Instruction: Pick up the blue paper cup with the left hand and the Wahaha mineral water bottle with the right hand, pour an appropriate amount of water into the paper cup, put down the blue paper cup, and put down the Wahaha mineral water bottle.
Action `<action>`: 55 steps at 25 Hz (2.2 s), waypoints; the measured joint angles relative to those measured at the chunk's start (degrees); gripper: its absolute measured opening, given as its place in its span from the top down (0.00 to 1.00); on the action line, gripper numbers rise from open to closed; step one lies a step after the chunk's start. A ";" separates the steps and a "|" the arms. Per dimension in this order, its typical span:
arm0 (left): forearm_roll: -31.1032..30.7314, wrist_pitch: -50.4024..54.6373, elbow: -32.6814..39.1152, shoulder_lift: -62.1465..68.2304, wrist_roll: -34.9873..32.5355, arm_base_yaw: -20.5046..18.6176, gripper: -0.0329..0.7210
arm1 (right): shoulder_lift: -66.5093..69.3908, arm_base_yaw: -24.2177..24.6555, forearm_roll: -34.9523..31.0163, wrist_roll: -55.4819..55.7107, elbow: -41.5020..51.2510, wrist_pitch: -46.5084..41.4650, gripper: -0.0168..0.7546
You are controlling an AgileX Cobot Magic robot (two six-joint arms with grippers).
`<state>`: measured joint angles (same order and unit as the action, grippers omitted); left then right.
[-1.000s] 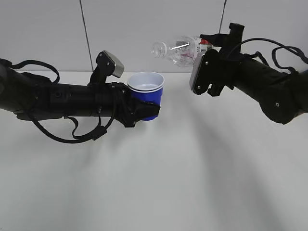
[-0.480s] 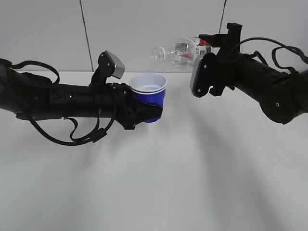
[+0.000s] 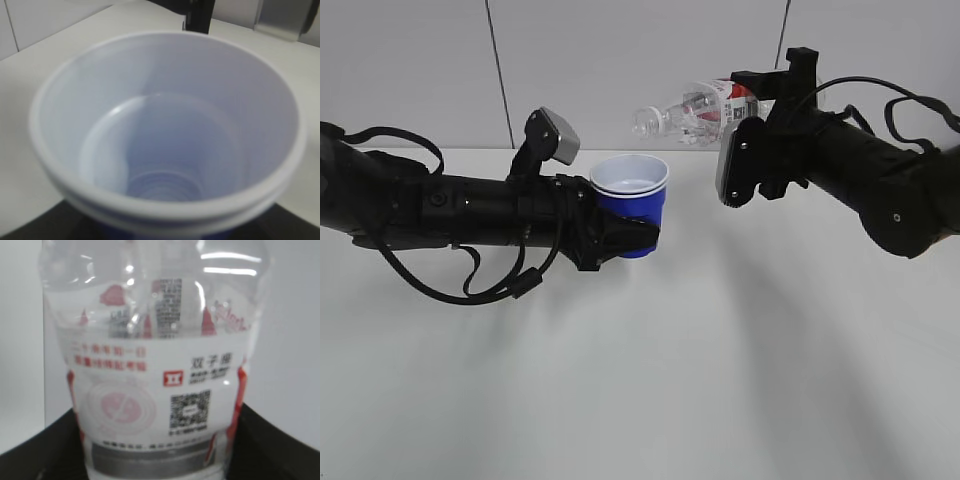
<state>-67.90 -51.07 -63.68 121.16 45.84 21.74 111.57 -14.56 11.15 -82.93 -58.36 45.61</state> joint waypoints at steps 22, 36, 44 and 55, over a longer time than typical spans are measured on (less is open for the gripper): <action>1.95 2.42 0.00 0.00 -1.08 0.00 0.41 | 0.00 0.00 3.13 -1.70 0.00 2.66 0.36; 0.83 1.31 -0.09 0.00 -1.33 0.00 0.41 | 0.00 0.00 3.16 -1.83 0.00 2.66 0.36; -0.43 1.19 -0.09 0.00 -1.33 0.00 0.41 | 0.00 0.00 3.19 -2.82 0.00 2.66 0.36; -1.45 1.19 -0.09 0.00 -1.45 0.00 0.41 | 0.00 0.00 3.28 -4.10 0.00 2.66 0.36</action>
<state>-69.36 -49.87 -63.77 121.16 44.39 21.74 111.57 -14.56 14.44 -87.03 -58.36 48.27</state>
